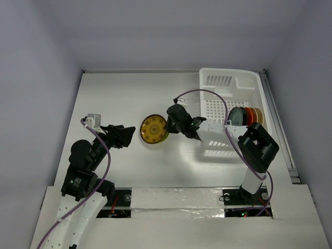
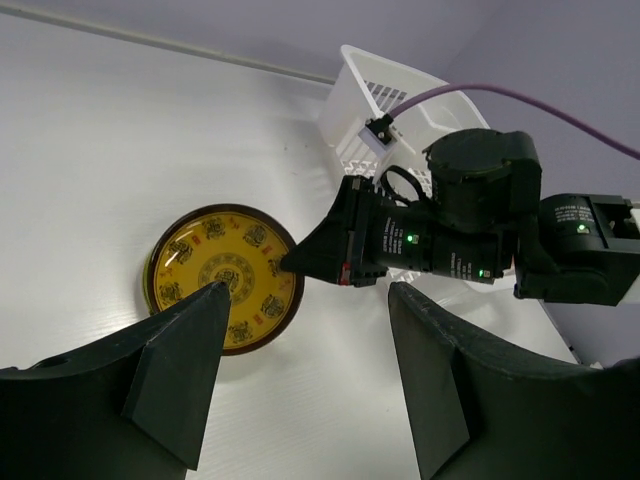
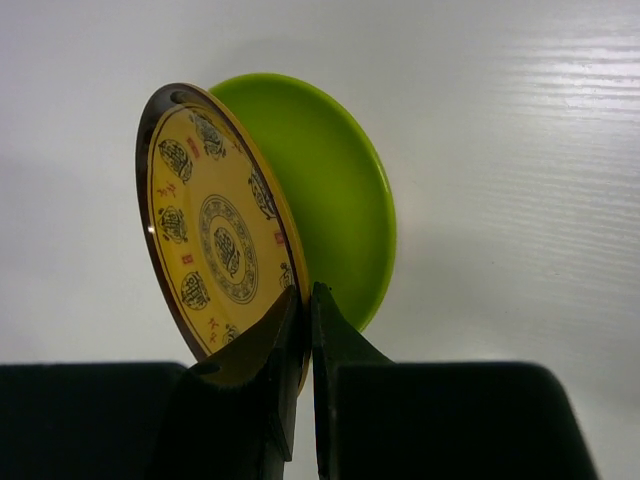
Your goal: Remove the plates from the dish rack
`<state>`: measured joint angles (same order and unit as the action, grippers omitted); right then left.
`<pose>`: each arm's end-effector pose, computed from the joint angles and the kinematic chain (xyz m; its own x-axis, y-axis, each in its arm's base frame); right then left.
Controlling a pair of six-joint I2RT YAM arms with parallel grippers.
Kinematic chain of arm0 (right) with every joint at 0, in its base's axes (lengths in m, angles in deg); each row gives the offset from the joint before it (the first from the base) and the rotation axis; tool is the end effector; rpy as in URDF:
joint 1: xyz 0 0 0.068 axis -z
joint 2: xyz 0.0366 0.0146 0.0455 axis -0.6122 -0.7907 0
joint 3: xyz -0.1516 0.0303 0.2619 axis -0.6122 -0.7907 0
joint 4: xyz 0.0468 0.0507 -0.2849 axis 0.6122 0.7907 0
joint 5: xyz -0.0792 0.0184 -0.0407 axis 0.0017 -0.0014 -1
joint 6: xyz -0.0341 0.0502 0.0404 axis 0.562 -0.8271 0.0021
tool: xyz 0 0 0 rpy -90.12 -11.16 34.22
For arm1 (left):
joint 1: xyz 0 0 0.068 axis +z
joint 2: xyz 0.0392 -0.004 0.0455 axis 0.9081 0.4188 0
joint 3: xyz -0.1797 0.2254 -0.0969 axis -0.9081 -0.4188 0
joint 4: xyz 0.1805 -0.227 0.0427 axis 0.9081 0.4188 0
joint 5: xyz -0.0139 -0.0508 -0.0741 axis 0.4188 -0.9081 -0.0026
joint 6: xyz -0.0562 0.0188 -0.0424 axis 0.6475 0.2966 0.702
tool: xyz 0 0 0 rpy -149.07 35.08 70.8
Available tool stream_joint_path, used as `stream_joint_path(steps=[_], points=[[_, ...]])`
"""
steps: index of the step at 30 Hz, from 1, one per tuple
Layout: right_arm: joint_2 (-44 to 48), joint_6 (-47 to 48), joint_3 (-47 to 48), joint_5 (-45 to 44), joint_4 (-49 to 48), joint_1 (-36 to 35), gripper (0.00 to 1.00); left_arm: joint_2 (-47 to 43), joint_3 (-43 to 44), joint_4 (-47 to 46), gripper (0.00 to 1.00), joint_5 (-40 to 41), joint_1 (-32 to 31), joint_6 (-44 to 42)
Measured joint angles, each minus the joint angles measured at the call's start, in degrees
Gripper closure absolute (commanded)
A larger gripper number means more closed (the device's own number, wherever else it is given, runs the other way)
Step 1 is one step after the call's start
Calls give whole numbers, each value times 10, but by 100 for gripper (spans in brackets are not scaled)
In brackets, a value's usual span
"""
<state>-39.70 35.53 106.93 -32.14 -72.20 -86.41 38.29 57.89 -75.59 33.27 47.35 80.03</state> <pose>0.3063 0.3257 0.2125 -0.7275 0.1810 -0.6618 -0.1464 0.9014 0.4076 0.1142 -0.0502 0.3573 -0.1441 -0.4041 -0.9033 0.4858 0.7664 -0.4203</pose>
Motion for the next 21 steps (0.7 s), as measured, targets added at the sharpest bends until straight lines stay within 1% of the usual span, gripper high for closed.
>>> stream_joint_path(steps=[3, 4, 5, 6, 7, 8, 9, 11, 16, 19, 21], points=[[-1, -13, -15, 4, -10, 3, 89, 0, 0, 0, 39, 0, 0, 0], [-2, -15, -15, 5, -12, 4, 86, 0, 0, 0, 39, 0, 0, 0], [-2, -17, -16, 6, -16, 6, 76, 0, 0, 0, 39, 0, 0, 0], [-2, -22, -16, 7, -18, 6, 70, 0, 0, 0, 39, 0, 0, 0], [-2, -22, -18, 7, -21, 7, 68, 0, 0, 0, 39, 0, 0, 0], [-2, -22, -21, 6, -25, 7, 59, 0, 0, 0, 39, 0, 0, 0], [-2, -23, -24, 6, -25, 7, 56, 0, 0, 0, 39, 0, 0, 0], [-2, -24, -30, 3, -22, 7, 45, 0, 0, 0, 39, 0, 0, 0], [7, -17, -34, -14, -2, 7, 42, 0, 0, 0, 39, 0, 0, 0], [40, -9, -34, -36, 26, 7, 43, -1, 0, 0, 41, 0, 0, 0], [81, 3, -34, -64, 53, 8, 62, -2, 0, 0, 43, 0, 0, 0]])
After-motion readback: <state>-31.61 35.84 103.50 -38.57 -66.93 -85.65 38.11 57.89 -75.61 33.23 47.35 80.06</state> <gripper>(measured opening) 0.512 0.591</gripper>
